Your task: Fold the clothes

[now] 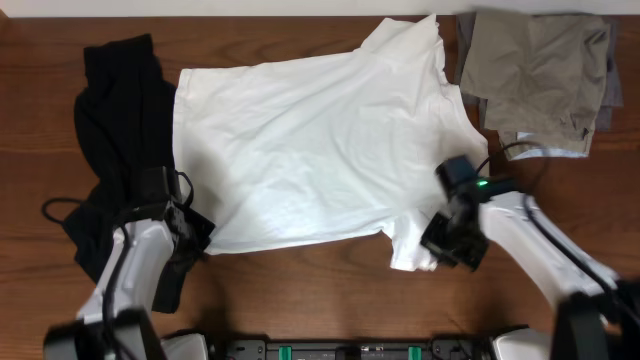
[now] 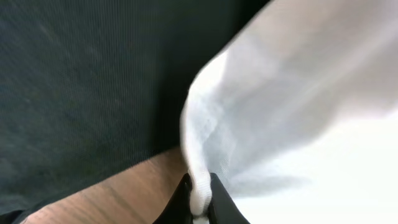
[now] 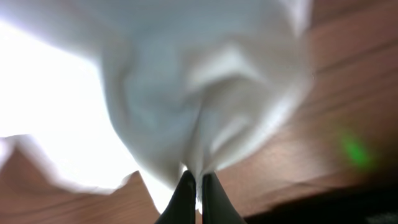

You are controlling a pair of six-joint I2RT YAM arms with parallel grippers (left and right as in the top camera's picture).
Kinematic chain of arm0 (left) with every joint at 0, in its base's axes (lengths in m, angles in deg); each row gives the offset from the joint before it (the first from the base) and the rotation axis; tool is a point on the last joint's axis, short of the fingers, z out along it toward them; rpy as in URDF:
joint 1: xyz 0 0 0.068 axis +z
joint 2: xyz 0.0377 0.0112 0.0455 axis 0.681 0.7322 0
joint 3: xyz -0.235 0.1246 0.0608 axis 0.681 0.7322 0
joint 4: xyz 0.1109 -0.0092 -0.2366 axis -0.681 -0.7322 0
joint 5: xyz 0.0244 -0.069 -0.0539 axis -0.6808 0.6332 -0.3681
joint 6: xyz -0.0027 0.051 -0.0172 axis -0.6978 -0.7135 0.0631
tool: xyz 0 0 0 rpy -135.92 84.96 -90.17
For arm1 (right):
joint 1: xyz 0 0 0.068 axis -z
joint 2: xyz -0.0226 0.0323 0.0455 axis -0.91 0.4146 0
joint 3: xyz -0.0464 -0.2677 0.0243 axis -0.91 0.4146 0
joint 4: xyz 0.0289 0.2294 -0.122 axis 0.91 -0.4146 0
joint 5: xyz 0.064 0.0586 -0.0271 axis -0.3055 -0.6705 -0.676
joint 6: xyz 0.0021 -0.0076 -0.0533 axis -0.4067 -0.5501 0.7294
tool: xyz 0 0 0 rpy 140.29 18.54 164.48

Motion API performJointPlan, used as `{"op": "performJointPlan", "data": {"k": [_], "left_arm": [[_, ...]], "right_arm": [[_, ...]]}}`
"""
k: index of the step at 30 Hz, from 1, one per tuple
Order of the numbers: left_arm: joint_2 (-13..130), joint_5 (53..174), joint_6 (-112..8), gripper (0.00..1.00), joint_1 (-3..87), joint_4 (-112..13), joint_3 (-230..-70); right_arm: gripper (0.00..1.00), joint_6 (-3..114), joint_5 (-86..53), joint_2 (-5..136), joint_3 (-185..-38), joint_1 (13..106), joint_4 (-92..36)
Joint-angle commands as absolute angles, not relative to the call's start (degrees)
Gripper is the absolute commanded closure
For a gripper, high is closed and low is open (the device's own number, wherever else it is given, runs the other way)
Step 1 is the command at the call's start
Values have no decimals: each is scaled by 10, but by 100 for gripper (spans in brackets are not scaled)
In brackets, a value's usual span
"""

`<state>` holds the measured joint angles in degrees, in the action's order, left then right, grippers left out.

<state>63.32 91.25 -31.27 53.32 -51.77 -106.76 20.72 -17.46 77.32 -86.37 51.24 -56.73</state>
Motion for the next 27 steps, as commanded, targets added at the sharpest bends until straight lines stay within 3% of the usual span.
{"op": "performJointPlan", "data": {"k": [1,17,27], "left_arm": [[581,901,-354,94,535,-523,-1072],[408,893,-372,94,535,-573,-1072],[388,902,-372,94,535,-624,-1072]], "right_arm": [[99,244,-110,707,-912,546,-595],[99,342,-69,606,-1007,698,-705],[99,377,-83,554,-1025,715,-731]]}}
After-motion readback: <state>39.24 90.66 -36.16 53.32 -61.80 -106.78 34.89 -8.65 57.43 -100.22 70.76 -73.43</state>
